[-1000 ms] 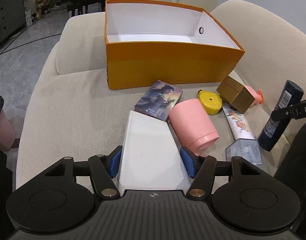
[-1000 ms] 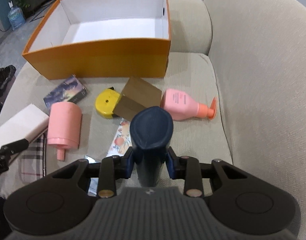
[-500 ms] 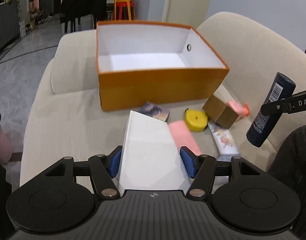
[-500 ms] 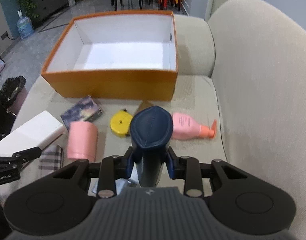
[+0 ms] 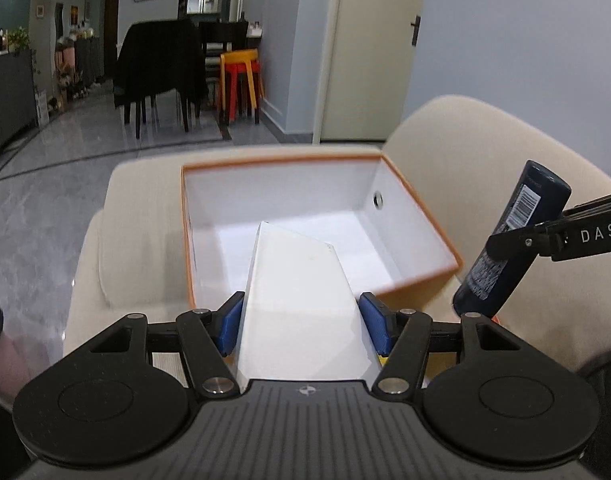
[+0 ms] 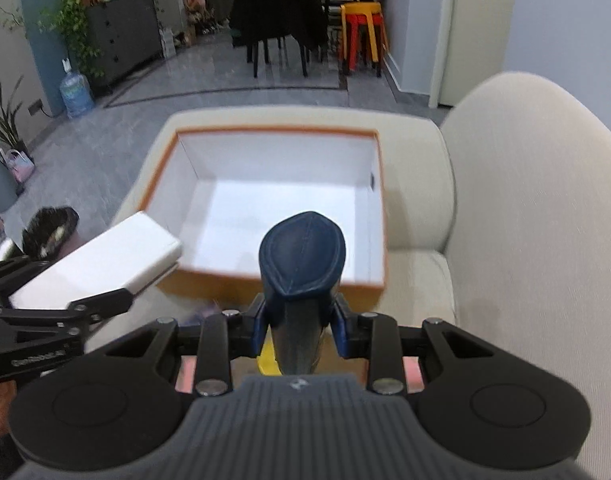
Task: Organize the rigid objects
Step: 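Carry the white box and shampoo bottle into the orange shoebox with both tools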
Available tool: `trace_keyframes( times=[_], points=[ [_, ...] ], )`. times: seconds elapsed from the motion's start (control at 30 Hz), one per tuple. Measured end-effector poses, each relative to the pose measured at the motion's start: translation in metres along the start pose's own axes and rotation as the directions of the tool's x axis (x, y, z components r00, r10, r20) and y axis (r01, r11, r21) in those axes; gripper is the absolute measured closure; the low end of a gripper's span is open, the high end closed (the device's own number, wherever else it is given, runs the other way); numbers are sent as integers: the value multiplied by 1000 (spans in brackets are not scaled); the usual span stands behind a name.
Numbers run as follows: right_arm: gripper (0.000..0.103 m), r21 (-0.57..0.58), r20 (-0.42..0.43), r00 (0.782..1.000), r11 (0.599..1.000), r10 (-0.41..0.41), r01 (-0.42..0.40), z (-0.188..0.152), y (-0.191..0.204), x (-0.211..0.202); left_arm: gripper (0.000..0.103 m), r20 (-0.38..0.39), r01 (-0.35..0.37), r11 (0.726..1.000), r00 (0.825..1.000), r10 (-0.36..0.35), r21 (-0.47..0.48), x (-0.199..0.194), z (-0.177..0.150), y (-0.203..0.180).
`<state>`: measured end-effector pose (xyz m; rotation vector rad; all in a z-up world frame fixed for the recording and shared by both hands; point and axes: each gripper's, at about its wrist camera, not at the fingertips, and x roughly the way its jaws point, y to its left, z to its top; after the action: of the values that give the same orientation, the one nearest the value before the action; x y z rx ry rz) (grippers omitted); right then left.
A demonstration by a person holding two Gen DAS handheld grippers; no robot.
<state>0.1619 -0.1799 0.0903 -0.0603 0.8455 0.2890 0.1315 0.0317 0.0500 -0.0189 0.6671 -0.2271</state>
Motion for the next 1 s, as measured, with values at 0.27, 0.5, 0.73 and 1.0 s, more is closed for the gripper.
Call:
trace_keyframes(
  times=[0.27,0.5,0.73,1.0],
  points=[
    [71,7,19,999,999,42,-43,58,9,27,34,11,-18,1000,1000,18,5,46,36,11],
    [71,13,-41,997,998,66,-66,88,15,81,35,-13,-36,999,999,36,-6,82,40,23],
    [71,2,-126,989,997,72,-73,94,19,132,35,-32,-62,998,998,62,-3,105,36,31],
    [71,29,-304,936,983,179,-179,83,25,188,35,-70,-108,994,991,110,34,124,17,36]
  ],
)
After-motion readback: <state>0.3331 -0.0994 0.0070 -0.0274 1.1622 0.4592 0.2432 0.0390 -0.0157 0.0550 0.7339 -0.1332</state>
